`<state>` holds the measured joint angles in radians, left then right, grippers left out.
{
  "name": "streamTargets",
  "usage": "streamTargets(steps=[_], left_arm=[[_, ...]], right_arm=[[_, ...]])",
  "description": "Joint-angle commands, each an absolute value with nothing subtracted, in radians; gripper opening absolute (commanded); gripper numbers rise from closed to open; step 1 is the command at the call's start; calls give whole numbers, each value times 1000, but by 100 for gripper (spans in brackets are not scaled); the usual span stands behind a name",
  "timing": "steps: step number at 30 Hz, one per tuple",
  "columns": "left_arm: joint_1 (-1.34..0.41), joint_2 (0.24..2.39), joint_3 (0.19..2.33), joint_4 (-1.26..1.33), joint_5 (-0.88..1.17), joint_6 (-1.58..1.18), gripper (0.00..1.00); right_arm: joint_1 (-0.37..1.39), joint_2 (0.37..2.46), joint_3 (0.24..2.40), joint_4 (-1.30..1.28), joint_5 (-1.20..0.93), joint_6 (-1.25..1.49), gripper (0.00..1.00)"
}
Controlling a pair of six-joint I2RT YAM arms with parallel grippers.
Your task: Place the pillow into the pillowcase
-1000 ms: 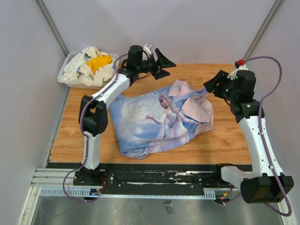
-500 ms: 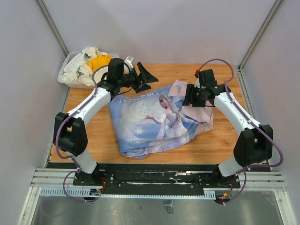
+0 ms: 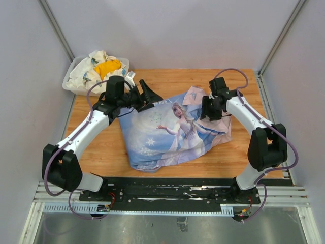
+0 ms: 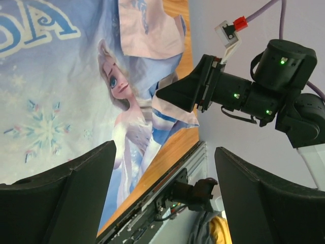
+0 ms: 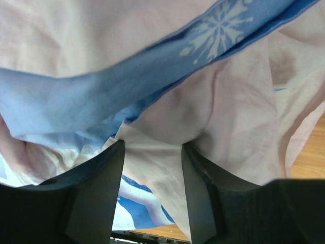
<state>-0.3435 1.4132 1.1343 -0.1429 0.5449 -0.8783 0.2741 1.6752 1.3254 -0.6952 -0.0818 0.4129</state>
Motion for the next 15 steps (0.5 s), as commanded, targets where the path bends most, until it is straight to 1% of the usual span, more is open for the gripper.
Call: streamTargets(steps=[1, 4, 7, 15], left_arm=[[-342, 1339, 1068, -156, 525, -853, 83], [-342, 1278, 997, -165, 507, -852, 83], [-343, 1201, 925, -197, 470, -849, 83], [-369, 1001, 779, -297, 389, -878, 82]], right_arm=[[283, 1606, 1272, -659, -110, 434, 52], [299, 1590, 1260, -681, -110, 427, 56], [346, 1540, 1237, -705, -43, 417, 58], [391, 1309, 1148, -776, 6, 465, 58]])
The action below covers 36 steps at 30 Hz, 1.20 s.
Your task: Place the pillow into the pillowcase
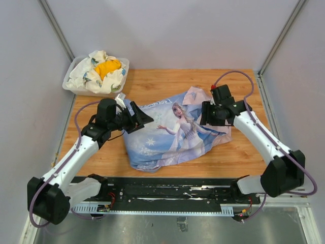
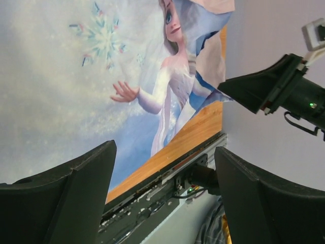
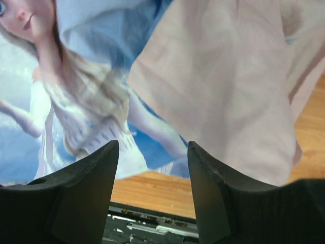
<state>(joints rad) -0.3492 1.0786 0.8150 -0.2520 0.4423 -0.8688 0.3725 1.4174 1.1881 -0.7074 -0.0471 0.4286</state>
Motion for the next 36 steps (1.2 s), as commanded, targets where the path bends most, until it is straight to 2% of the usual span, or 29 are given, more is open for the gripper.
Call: streamTargets(steps=[1, 5, 8, 10, 25, 36], left_arm=[[-379, 987, 764, -303, 384, -890, 82], [-385, 951, 706, -303, 391, -914, 84], [-386, 928, 683, -307, 384, -924, 95], [-386, 916, 674, -305, 384, -918, 99], [-385, 920, 645, -294, 413, -900, 99], [-386, 944, 644, -270, 433, -891, 99]], right_arm=[[391, 1288, 1135, -791, 7, 471, 58], [391, 1231, 1083, -860, 29, 505, 57], [391, 1196, 1041, -879, 135, 527, 56], [391, 1195, 1031, -876, 193, 516, 57], [464, 1374, 1126, -872, 528, 365, 61], [497, 1434, 1139, -896, 645, 350, 62]])
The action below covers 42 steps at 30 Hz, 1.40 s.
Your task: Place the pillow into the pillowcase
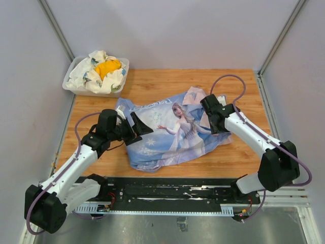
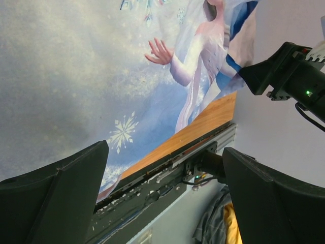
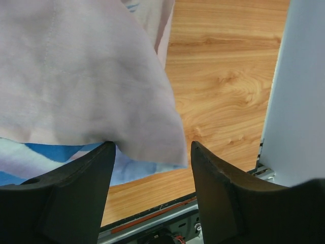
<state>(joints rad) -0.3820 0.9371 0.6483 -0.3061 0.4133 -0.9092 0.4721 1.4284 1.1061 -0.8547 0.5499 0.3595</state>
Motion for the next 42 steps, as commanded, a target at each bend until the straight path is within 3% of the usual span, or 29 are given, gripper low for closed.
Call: streamTargets(steps=[1, 8, 18, 24, 28, 33, 34, 37, 42], left_arm=[[-385, 946, 643, -268, 435, -890, 99], [-386, 955, 640, -253, 441, -893, 99], [-385, 940, 636, -289, 426, -893, 99], [-368, 914, 624, -294, 415, -901, 99], [-364, 918, 629, -292, 422, -899, 99], [-365, 914, 622, -289, 430, -907, 99], [-364, 912, 620, -289, 429, -907, 99], [-365, 907, 618, -295, 430, -905, 99], [-365, 887, 616, -325, 425, -904, 99]], right_arm=[[502, 1431, 1142, -904, 663, 353, 62], [515, 1451, 1114, -870, 665, 338, 64], [505, 1495, 1046, -823, 634, 385, 51], [495, 1453, 1011, -828, 633, 395, 53], [447, 1448, 991, -830, 619, 413, 47], [417, 1451, 1002, -815, 638, 414, 48], [407, 1457, 1008, -811, 630, 416, 46], [385, 1480, 1022, -797, 610, 420, 15], [382, 1485, 1041, -793, 607, 421, 1]])
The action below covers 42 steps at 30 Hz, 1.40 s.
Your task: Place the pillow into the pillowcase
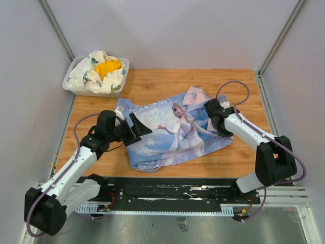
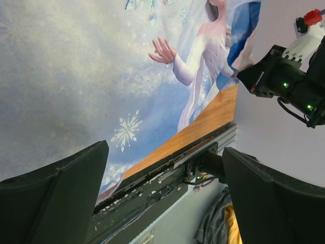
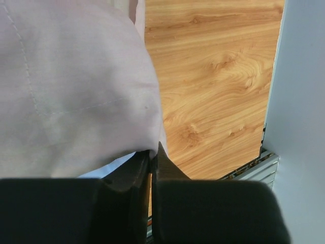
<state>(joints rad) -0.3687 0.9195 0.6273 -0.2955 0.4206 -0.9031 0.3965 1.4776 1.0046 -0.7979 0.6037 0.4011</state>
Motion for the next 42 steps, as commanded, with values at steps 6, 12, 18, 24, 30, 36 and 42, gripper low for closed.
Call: streamTargets(steps=[6, 12, 18, 24, 30, 36, 42], left_arm=[[-365, 819, 587, -388, 447, -924, 98], [-375, 703, 529, -495, 463, -964, 95], [-446, 653, 582, -632, 414, -865, 92], [-669, 739, 620, -688, 286, -823, 90], [-862, 909, 658, -735, 63, -772, 87], [-960, 1033, 694, -722, -90, -777, 87], [-968, 1109, 724, -671, -156, -783, 88]], right_arm=[[382, 1433, 1079, -799, 559, 433, 1], [383, 1407, 1131, -808, 503, 441, 1], [382, 1408, 1129, -794, 456, 437, 1], [382, 1401, 1115, -776, 391, 442, 1], [383, 1396, 1112, -773, 375, 441, 1], [383, 1386, 1101, -777, 369, 441, 1], [384, 1379, 1078, -772, 366, 441, 1]])
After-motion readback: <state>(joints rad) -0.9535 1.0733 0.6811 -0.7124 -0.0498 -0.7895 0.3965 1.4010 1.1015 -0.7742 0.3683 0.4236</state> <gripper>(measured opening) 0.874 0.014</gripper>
